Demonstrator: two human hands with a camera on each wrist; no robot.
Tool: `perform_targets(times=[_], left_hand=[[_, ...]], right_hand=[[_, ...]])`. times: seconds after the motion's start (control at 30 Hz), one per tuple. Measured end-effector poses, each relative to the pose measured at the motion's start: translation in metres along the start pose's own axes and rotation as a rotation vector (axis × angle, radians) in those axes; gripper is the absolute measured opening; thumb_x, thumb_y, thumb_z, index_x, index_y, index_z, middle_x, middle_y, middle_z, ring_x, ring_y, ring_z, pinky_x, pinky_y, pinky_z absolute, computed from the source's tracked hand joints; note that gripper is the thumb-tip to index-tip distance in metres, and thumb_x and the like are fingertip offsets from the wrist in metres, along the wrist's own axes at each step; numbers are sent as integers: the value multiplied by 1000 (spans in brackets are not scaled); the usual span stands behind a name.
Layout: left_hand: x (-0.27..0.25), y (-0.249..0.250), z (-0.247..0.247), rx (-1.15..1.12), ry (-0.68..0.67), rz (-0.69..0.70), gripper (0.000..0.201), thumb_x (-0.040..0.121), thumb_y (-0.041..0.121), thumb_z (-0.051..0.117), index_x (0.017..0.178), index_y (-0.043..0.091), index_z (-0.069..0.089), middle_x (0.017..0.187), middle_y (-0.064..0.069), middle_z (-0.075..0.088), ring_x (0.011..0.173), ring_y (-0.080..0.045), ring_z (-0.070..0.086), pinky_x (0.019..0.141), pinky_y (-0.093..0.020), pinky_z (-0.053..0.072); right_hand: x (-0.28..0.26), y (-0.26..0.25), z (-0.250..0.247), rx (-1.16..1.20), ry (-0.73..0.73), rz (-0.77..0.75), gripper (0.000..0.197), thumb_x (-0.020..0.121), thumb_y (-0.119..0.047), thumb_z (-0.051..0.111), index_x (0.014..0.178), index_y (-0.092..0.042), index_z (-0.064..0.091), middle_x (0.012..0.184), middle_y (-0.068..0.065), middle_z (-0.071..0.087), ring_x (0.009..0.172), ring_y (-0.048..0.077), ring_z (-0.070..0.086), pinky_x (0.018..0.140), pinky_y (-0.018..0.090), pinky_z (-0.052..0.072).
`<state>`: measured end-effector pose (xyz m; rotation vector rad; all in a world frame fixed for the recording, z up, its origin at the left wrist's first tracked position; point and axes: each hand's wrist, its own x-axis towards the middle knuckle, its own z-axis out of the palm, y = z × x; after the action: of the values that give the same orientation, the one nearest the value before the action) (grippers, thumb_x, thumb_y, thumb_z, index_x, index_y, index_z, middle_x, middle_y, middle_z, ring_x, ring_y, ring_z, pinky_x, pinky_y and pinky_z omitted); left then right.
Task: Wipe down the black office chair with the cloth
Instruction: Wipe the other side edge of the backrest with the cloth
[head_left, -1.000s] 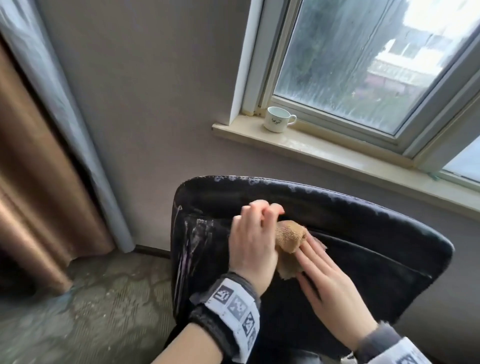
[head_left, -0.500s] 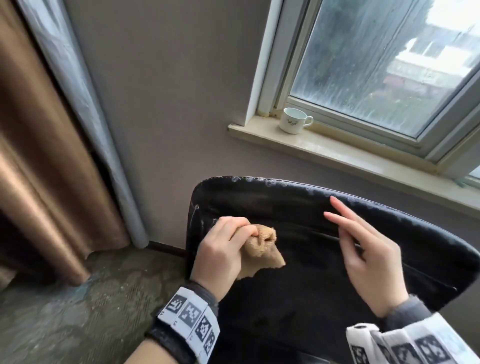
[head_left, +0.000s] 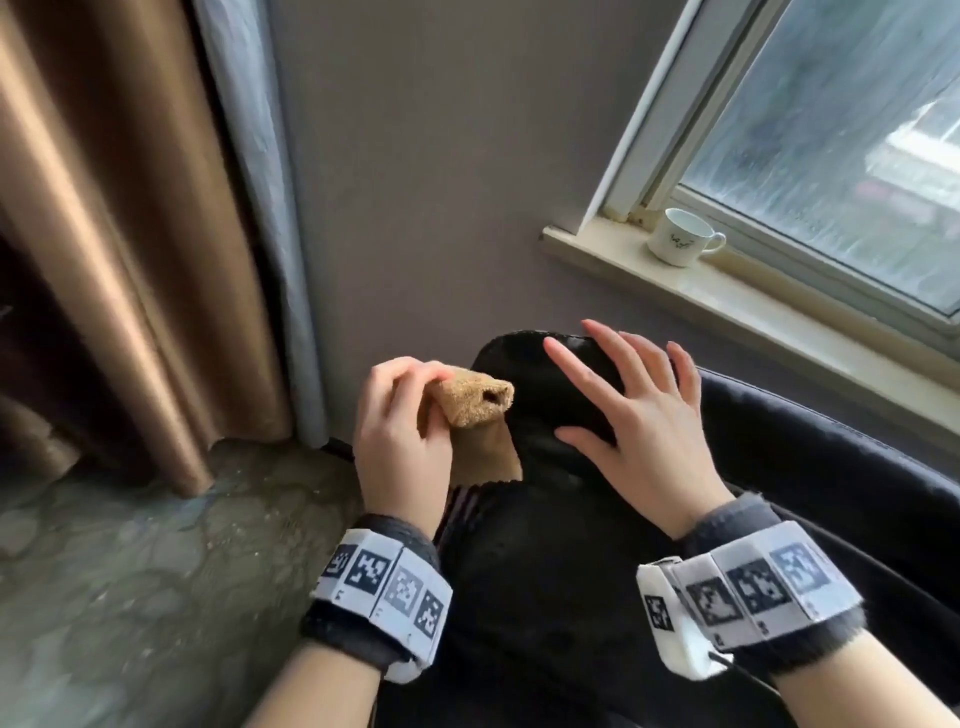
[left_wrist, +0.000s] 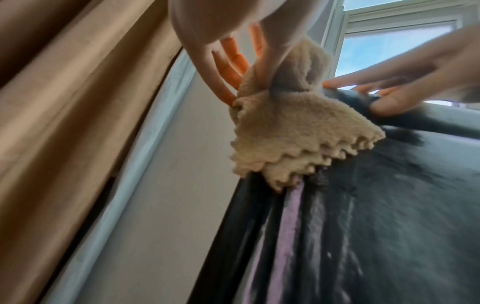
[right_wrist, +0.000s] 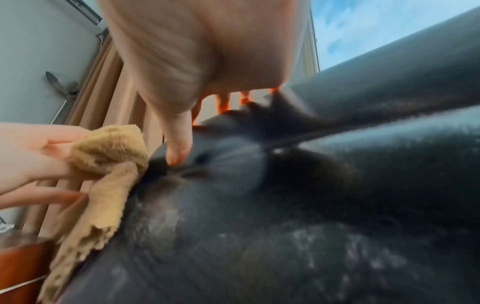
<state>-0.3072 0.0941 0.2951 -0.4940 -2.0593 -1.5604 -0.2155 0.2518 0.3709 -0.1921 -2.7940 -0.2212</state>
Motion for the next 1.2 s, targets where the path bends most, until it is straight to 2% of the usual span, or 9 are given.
perform_targets(times=[0.13,0.23,0.33,0.43,0.53,0.7,0.93,1.1,1.2], left_hand=[[-7,13,18,-145,-135,-54,39,85,12,44,121,11,60,124,-8,56,117,-15,51,104,-13,33],[-25,11,22,-185,-231,-30,43,90,29,48,130,16,50,138,-10,43,128,-14,40,105,-5,23],[-21,-5,24,-205,-206,3,35,85,14,49,119,15,55,129,-11,50,121,-14,46,103,-5,27],[-28,-23,21,-233,-180,-26,37,74,-8,49,101,9,68,118,-6,61,111,-12,56,99,-16,41],[-63,-56,2,-256,-142,-150,48,65,-25,57,95,9,73,111,-3,66,106,-12,61,97,-25,46],[-68,-101,-39,-257,81,-414,48,69,-23,54,98,12,69,114,-5,64,109,-9,57,98,-15,39],[-32,-60,-12,-331,-67,-170,40,71,-7,58,107,6,70,119,-10,63,112,-14,57,102,-19,40],[-72,-43,26,-344,-125,-93,36,70,-15,63,96,8,73,111,-9,64,111,-23,57,97,-34,47],[-108,-60,24,-305,-128,-68,35,73,-13,60,96,9,73,107,-5,65,109,-20,57,97,-33,47]], right_hand=[[-1,-3,8,-53,23,10,91,66,-38,78,142,-35,28,145,9,38,130,31,31,109,60,14],[0,-1,10,-46,38,9,91,66,-37,78,142,-35,29,145,9,38,131,32,29,110,59,10],[-1,-1,11,-42,49,20,88,68,-39,77,141,-35,28,145,10,37,131,32,28,110,58,10],[-2,1,12,-55,46,36,82,72,-43,71,142,-34,29,146,9,35,132,31,27,110,59,11],[-4,-1,9,-58,36,23,77,73,-47,62,142,-32,31,146,9,34,132,31,26,110,61,13],[0,-5,-2,-31,-25,20,83,68,-55,58,143,-31,31,147,10,31,134,30,24,110,63,15],[12,-17,17,-175,-61,-42,99,64,-73,43,147,-27,16,148,20,19,137,37,14,111,62,13],[13,-14,20,-166,-43,-34,99,64,-75,44,146,-27,16,143,20,24,131,40,21,104,65,25],[13,-14,24,-177,-27,-25,100,64,-76,46,146,-27,17,142,20,26,128,36,21,103,64,24]])
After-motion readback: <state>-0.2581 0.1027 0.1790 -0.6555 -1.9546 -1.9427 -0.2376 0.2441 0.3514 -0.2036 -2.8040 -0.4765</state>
